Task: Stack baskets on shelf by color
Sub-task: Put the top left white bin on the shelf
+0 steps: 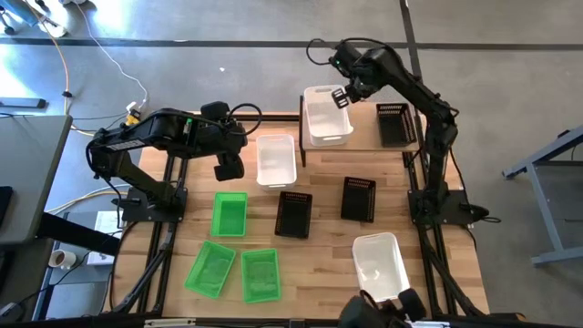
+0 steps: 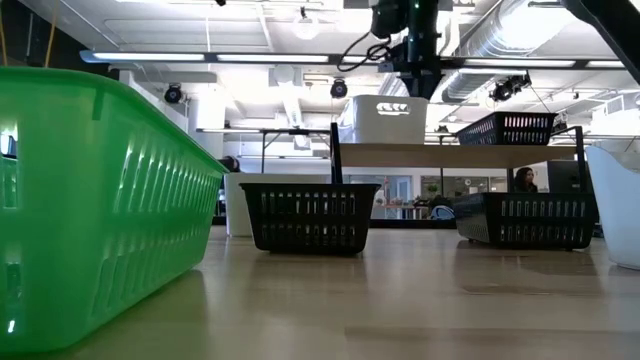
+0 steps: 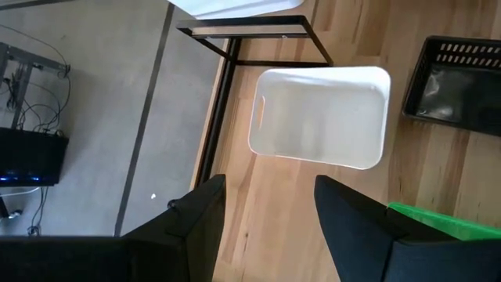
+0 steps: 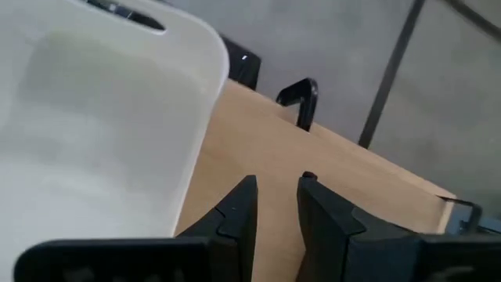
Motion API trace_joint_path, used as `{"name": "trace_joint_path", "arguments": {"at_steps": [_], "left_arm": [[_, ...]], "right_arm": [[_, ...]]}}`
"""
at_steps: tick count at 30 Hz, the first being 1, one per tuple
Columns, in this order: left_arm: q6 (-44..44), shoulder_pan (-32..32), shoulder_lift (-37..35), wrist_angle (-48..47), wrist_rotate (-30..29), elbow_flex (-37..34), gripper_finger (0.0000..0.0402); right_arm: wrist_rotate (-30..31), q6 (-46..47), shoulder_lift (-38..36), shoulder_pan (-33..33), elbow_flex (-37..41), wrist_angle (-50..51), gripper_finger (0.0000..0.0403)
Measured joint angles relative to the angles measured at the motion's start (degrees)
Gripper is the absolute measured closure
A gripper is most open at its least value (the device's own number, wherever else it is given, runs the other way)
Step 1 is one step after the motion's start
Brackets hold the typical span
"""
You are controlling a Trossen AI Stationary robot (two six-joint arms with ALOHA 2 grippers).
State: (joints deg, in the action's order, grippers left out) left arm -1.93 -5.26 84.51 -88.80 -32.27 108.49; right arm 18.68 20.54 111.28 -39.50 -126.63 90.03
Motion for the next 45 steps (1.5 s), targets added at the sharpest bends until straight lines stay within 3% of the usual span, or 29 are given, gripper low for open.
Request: {"name": "trace_joint_path", "arguments": {"at_steps": [15,40,45], "left_arm": [[-0.9,0.0,0.0,0.2,-0.1,0.0,0.0216],[-0.9,0.0,0.0,0.2,-0.1,0.0,0.0216],[-0.8,0.0,0.0,0.2,-0.1,0.0,0.0216]], "right_arm": [[-6.7,-1.6,5.7,-1.0,0.0,0.0,0.0325],[-16.2,1.5,5.7,-0.6,0.0,0.1,0.0325],[-12.4,1.6,5.2,-0.1,0.0,-0.1,0.0325]]}}
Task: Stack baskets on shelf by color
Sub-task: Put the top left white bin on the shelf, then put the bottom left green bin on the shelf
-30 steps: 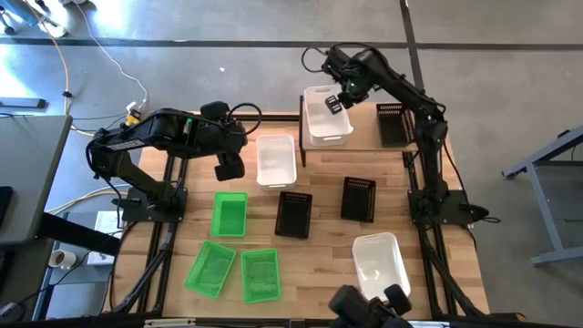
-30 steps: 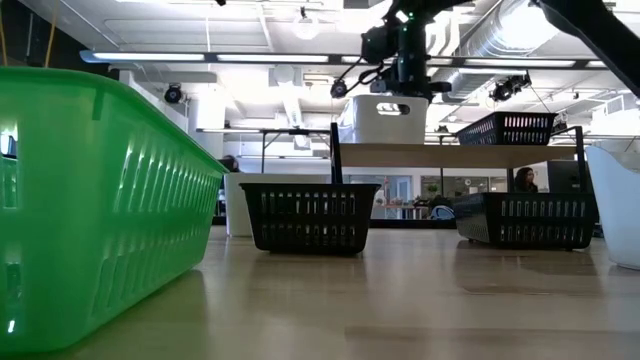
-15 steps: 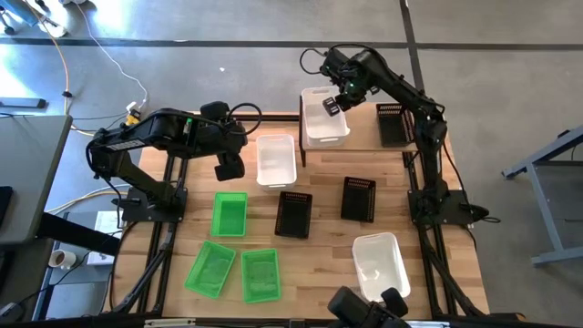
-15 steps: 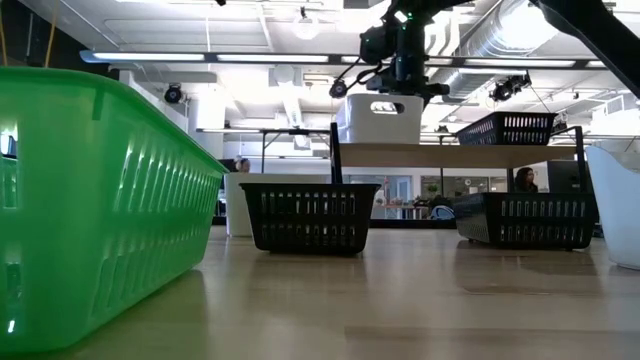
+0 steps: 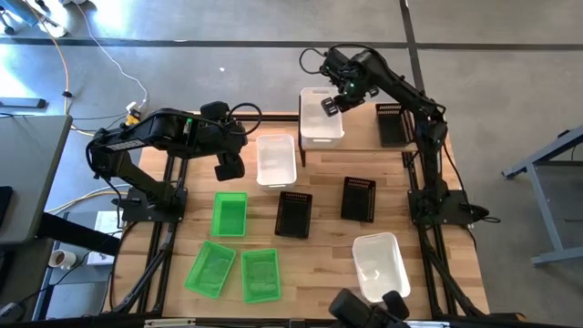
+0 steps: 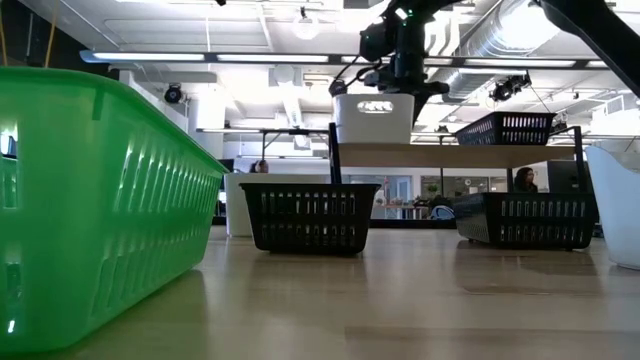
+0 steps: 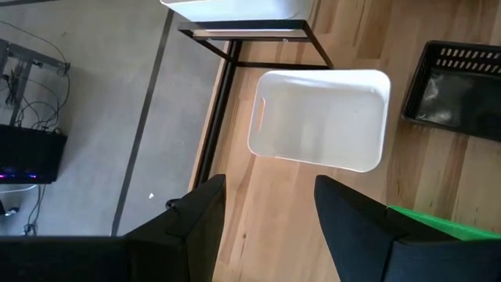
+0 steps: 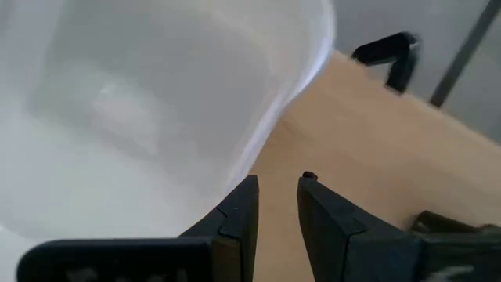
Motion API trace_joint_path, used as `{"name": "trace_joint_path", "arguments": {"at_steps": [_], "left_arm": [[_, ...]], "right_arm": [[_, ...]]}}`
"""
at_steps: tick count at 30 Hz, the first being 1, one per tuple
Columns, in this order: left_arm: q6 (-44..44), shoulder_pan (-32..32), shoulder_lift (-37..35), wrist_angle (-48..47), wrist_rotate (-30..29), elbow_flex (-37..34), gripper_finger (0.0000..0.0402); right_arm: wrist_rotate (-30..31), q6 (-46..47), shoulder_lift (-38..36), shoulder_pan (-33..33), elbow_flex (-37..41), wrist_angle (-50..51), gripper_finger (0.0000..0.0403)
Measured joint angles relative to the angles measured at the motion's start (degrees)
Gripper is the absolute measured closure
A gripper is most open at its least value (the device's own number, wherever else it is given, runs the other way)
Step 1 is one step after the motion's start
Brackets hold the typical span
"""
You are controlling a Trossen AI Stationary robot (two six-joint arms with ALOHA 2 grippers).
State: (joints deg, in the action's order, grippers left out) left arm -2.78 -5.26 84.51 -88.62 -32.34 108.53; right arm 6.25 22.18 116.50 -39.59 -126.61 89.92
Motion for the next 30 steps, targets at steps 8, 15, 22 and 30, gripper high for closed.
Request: {"name": "trace_joint_path", "arguments": {"at_steps": [8,15,22,30], "left_arm": [[1.5,0.0,0.0,0.0,0.0,0.0,0.0216],[-0.4,0.1,0.0,-1.2,0.2,0.0,0.0216],[-4.5,1.8,-3.5,-1.4,3.7,-2.1,0.0216],[-10.5,2.7,-9.1,0.3,3.8,-10.4,0.0216]], "right_arm": [[3.1,1.2,-3.9,-0.1,0.0,0.0,0.0325],[0.3,3.6,-9.3,4.8,0.0,0.0,0.0325],[1.8,10.4,-13.2,16.5,-0.1,0.1,0.0325],[2.0,17.3,-12.6,33.2,-0.1,-2.1,0.0325]]}}
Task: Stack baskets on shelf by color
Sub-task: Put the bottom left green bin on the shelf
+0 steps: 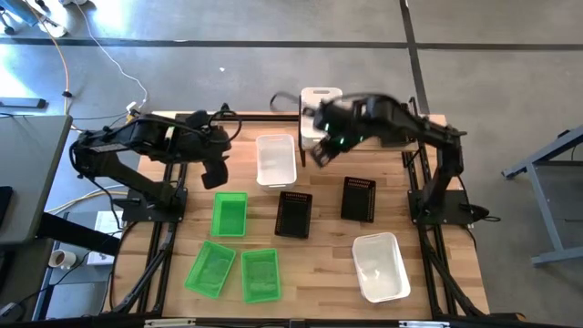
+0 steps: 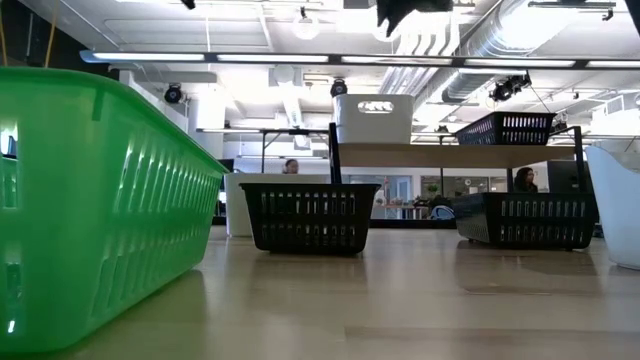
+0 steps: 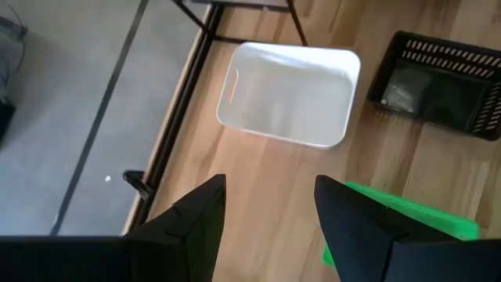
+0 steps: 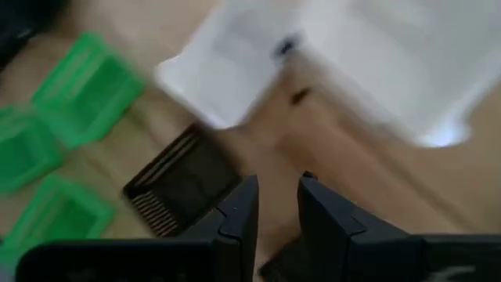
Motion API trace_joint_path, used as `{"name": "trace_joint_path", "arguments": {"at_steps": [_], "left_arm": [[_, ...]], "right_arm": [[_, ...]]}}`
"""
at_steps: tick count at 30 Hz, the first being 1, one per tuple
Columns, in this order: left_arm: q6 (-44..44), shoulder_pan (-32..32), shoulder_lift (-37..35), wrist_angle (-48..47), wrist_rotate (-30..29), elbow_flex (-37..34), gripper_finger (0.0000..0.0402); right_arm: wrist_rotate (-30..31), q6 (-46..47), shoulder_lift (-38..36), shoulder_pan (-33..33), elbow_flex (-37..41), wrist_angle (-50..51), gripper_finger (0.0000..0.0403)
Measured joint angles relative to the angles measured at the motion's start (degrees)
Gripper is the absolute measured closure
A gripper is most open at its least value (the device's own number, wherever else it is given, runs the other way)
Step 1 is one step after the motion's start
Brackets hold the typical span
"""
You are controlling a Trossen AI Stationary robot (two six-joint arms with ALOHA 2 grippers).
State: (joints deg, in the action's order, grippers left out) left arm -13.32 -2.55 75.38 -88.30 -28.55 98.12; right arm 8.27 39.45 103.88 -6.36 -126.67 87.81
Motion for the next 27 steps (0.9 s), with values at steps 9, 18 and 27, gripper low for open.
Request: {"name": "trace_joint_path", "arguments": {"at_steps": [9,18,27], "left_arm": [[-5.9,0.0,-2.7,0.9,1.2,-6.5,0.0216],[-14.5,0.5,-3.2,0.7,11.6,-8.5,0.0216],[-25.6,10.6,-3.2,0.9,14.6,-8.5,0.0216]], "right_arm": [[2.7,2.5,0.1,16.5,0.0,-12.7,0.0325],[3.9,-6.6,1.8,26.3,0.0,-26.7,0.0325],[5.2,-8.0,3.7,30.9,0.0,-28.6,0.0325]]}}
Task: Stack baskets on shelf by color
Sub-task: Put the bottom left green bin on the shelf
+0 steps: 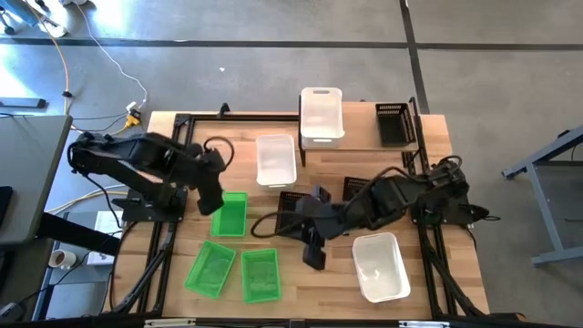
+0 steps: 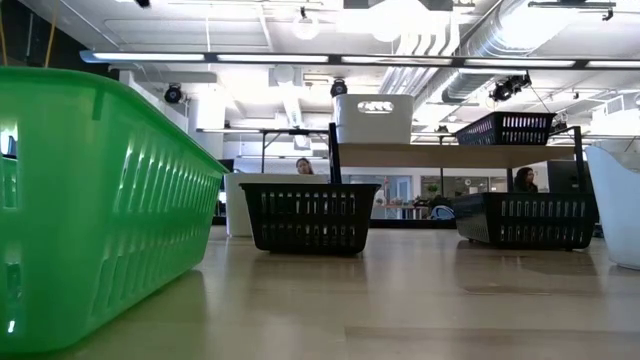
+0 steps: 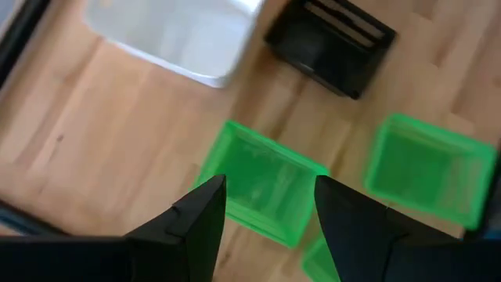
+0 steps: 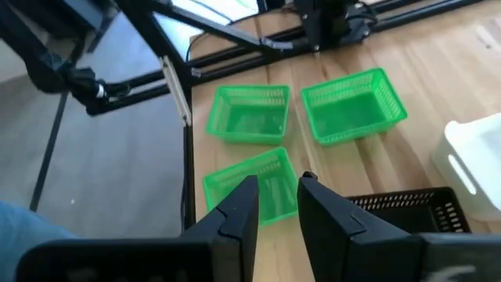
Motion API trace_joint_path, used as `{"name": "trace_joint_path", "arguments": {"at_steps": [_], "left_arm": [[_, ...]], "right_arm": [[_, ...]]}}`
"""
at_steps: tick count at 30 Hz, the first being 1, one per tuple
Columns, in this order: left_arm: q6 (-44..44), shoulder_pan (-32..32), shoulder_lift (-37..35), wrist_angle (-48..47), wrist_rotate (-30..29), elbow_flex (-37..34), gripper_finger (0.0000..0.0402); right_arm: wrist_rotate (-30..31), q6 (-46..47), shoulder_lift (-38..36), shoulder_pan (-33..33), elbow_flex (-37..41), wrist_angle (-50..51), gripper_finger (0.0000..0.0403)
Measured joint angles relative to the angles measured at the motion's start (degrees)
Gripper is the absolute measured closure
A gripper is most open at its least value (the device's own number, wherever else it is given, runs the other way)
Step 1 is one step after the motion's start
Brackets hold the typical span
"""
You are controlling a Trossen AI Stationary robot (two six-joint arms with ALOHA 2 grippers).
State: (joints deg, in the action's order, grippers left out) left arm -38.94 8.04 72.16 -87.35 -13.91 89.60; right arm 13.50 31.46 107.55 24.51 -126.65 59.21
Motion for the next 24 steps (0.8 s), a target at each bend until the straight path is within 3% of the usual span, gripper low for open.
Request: {"name": "trace_joint_path", "arguments": {"at_steps": [11,19,24], "left_arm": [[-10.4,16.5,0.0,0.3,0.0,0.0,0.0216],[-23.8,26.0,1.1,0.2,-2.2,0.0,0.0216],[-37.1,30.2,3.0,-0.3,-4.8,0.0,0.0216]], "right_arm": [[-0.3,-0.7,3.0,1.9,0.0,0.2,0.0325],[-0.3,-2.6,5.7,1.9,0.0,0.1,0.0325],[-0.4,-1.9,6.6,1.9,0.0,0.2,0.0325]]}}
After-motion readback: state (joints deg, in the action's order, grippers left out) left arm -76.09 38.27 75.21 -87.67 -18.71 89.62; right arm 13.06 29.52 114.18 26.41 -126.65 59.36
